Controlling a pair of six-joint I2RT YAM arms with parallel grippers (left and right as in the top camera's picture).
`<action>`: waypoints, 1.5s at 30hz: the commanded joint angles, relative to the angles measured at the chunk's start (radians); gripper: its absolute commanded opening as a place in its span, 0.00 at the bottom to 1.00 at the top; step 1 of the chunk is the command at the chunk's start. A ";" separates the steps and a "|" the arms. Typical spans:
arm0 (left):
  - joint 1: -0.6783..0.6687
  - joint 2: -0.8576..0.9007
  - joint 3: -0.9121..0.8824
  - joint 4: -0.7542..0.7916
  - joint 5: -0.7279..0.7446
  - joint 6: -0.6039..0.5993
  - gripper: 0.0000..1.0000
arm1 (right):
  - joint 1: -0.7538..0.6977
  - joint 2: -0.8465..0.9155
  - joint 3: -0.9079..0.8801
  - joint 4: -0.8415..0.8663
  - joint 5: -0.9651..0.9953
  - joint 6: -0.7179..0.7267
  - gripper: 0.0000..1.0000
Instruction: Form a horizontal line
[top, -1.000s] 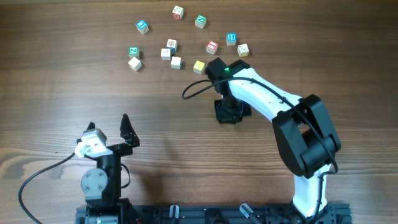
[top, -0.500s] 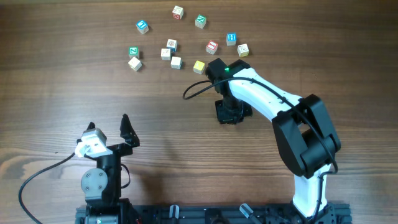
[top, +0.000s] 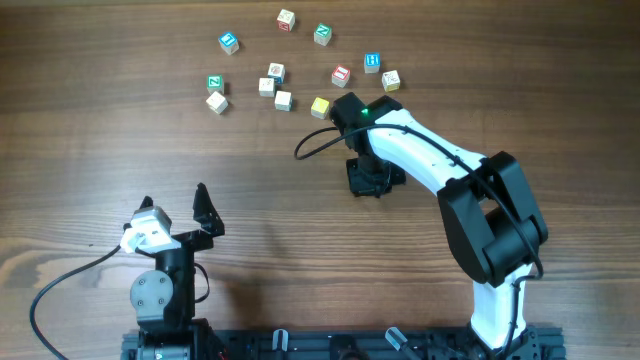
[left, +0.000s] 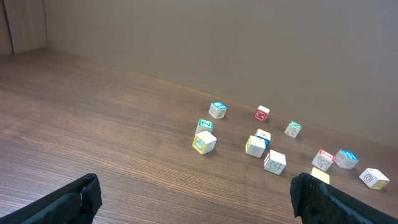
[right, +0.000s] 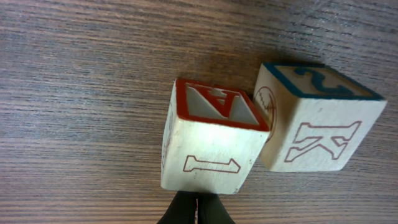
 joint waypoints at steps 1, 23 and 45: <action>-0.003 -0.007 -0.004 0.002 -0.014 0.016 1.00 | -0.003 0.011 -0.008 0.002 0.037 0.014 0.04; -0.003 -0.007 -0.004 0.002 -0.014 0.016 1.00 | -0.003 0.011 -0.008 0.133 -0.098 -0.006 0.04; -0.003 -0.007 -0.004 0.002 -0.013 0.016 1.00 | -0.003 0.011 -0.008 0.131 0.022 -0.002 0.05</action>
